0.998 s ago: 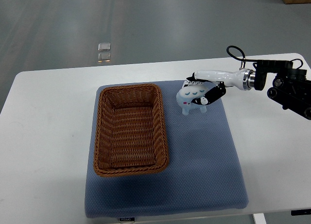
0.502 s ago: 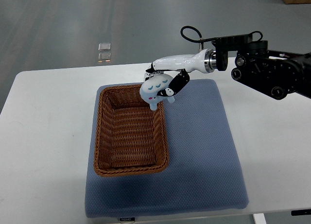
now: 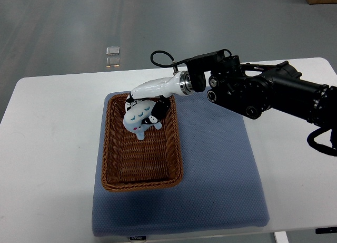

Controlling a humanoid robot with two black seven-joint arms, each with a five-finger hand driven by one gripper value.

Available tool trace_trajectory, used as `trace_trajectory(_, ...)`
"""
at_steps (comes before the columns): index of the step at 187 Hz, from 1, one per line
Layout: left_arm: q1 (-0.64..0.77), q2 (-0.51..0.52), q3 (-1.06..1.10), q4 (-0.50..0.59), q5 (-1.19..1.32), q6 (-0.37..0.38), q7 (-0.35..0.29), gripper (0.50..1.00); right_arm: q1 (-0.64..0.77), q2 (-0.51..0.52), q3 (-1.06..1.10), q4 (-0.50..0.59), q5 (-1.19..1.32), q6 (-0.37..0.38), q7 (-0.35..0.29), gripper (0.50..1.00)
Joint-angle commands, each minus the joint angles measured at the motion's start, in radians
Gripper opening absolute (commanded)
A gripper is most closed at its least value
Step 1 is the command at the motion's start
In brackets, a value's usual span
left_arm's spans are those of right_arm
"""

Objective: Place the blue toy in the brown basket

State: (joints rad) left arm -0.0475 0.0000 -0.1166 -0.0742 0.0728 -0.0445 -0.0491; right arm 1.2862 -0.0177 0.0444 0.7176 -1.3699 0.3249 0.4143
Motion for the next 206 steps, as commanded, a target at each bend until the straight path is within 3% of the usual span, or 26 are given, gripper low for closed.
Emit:
trace_trajectory(1,0.000,0.000,0.000,-0.001,0.001,0.000,0.000,1.000,-0.005,0.015,-0.001,-0.018,0.000,0.002,0.000,0.541)
trace_trajectory(24,0.000,0.000,0.000,-0.001,0.001,0.000,0.000,1.000,-0.013,0.016,0.000,-0.024,0.000,0.000,0.000,0.568)
trace_trajectory(34,0.000,0.000,0.000,-0.001,0.001,0.000,0.000,1.000,-0.018,0.016,0.002,-0.026,0.002,-0.001,0.000,0.648)
trace_trajectory(37,0.000,0.000,0.000,-0.001,0.001,0.000,0.000,1.000,-0.021,0.016,0.005,-0.026,0.003,-0.001,-0.002,0.717)
trace_trajectory(38,0.000,0.000,0.000,-0.001,0.001,0.000,0.000,1.000,-0.021,0.016,0.005,-0.026,0.003,-0.001,-0.002,0.717)
trace_trajectory(40,0.000,0.000,0.002,-0.001,-0.001,0.000,0.000,1.000,-0.022,0.016,0.008,-0.026,0.009,-0.001,0.000,0.776)
trace_trajectory(42,0.000,0.000,0.000,-0.003,0.001,0.000,0.000,1.000,-0.022,0.015,0.009,-0.026,0.011,-0.001,0.000,0.797)
trace_trajectory(68,0.000,0.000,0.002,-0.004,0.001,0.000,0.000,1.000,-0.022,0.009,0.020,-0.026,0.017,-0.001,0.004,0.885)
trace_trajectory(147,0.000,0.000,0.002,-0.004,0.001,0.000,0.000,1.000,-0.041,-0.010,0.032,-0.026,0.018,-0.044,-0.002,0.901)
trace_trajectory(206,0.000,0.000,0.002,-0.004,-0.001,0.000,0.000,1.000,-0.150,-0.047,0.330,-0.129,0.057,-0.064,-0.065,0.909)
